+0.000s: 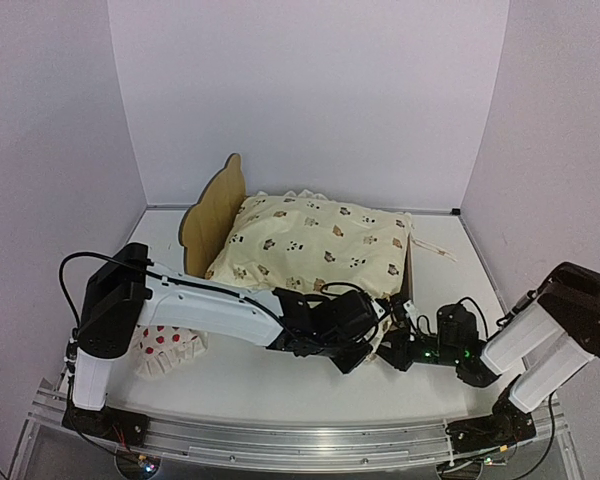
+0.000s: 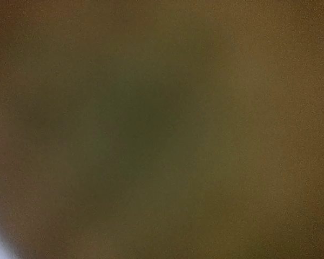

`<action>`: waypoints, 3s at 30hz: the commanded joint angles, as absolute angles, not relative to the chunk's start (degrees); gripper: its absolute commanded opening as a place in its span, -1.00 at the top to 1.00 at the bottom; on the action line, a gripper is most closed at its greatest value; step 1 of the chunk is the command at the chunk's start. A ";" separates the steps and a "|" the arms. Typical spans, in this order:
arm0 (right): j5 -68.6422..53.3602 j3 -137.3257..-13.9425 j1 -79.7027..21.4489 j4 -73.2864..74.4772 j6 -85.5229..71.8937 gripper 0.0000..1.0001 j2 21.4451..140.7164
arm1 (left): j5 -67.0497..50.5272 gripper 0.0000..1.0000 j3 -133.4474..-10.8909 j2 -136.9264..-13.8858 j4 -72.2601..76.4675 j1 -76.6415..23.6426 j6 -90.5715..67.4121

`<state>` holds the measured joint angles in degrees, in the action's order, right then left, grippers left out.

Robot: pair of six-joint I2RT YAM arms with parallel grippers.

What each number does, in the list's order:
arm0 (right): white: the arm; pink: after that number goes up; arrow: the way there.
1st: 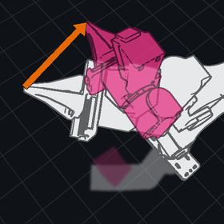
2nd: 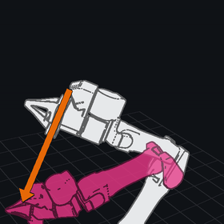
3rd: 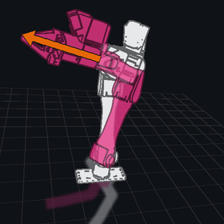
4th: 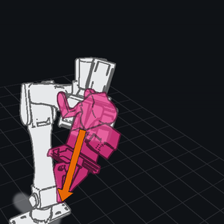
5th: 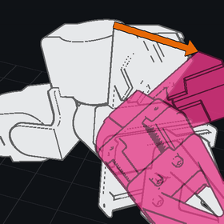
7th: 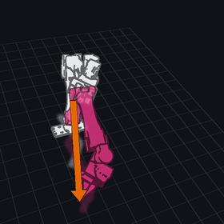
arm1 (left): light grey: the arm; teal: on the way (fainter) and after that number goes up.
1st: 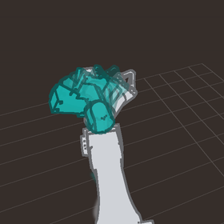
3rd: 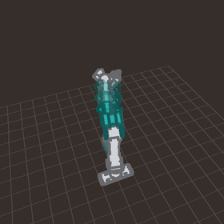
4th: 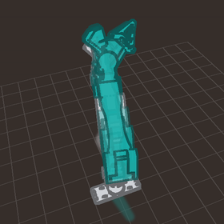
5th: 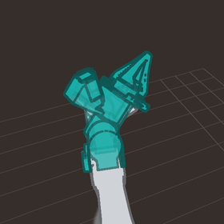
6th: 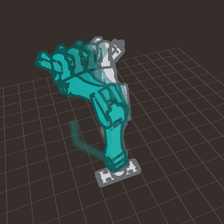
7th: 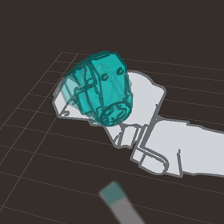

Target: Set up the pet bed

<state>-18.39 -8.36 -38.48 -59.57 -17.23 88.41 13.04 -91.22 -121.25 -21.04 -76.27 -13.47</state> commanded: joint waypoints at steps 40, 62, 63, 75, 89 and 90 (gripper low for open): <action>-25.67 -13.33 -37.98 -61.21 -25.76 0.08 91.16 | 11.87 1.00 -87.18 -117.68 -21.60 -75.83 -16.44; -29.02 -14.30 -37.99 -61.42 -26.36 0.09 99.24 | 13.15 1.00 -89.93 -115.33 -22.51 -75.80 -15.31; -29.11 -14.23 -37.99 -61.43 -26.35 0.09 99.40 | 12.96 1.00 -90.12 -115.17 -22.55 -75.80 -15.16; -30.55 -15.17 -38.03 -61.43 -26.86 0.07 100.62 | 10.97 1.00 -93.20 -116.13 -23.65 -75.85 -14.41; -30.61 -15.91 -38.05 -61.61 -26.71 0.50 99.18 | 7.87 1.00 -95.09 -118.26 -25.18 -75.82 -14.24; -30.66 -15.86 -38.02 -61.61 -26.72 0.55 98.92 | 7.87 1.00 -95.12 -118.40 -25.19 -75.85 -14.24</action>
<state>-29.63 -14.66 -37.89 -63.73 -26.26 100.02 9.33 -91.94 -119.22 -25.56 -75.68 -14.97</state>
